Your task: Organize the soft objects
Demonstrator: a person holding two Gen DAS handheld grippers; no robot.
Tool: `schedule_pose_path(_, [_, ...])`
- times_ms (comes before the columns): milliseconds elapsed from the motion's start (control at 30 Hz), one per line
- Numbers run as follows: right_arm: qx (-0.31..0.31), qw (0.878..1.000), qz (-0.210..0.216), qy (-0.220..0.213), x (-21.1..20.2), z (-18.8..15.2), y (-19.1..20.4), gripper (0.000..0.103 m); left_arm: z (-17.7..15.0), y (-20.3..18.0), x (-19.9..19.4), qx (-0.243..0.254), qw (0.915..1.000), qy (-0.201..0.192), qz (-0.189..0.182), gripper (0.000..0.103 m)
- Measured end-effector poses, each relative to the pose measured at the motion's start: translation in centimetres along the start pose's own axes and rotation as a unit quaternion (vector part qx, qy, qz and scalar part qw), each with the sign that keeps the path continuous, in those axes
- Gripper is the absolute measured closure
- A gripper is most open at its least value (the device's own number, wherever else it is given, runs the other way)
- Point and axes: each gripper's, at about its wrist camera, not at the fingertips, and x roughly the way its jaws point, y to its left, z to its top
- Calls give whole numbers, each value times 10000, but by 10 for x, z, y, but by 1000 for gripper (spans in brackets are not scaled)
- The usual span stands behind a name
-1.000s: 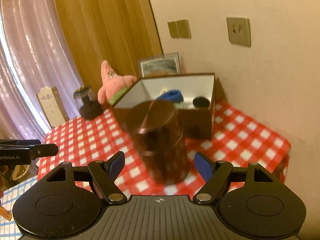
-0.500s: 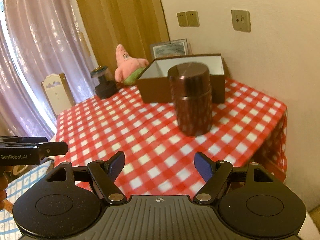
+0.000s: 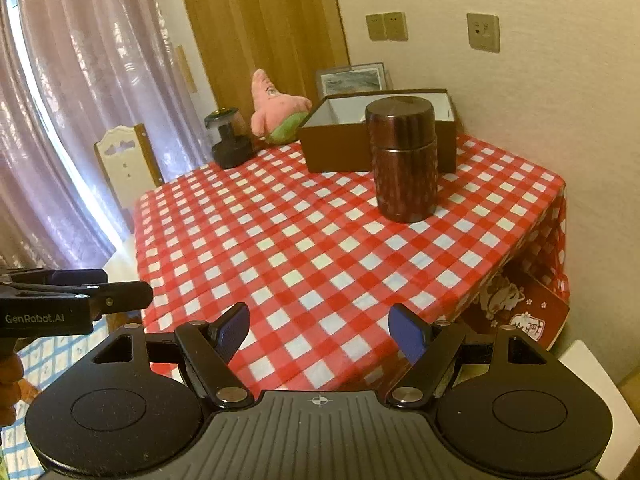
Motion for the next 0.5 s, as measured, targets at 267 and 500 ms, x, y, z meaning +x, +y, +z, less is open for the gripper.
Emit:
schedule_pose_path(267, [-26,9999,140,26,-10,-2,-3,27,-9,-12,-12,-26,9999,17,152,27])
schedule_pose_path(500, [-78,9997,211,90,-17,-4,-4,27,-13,-17,-18,-104,9998,63,138,27])
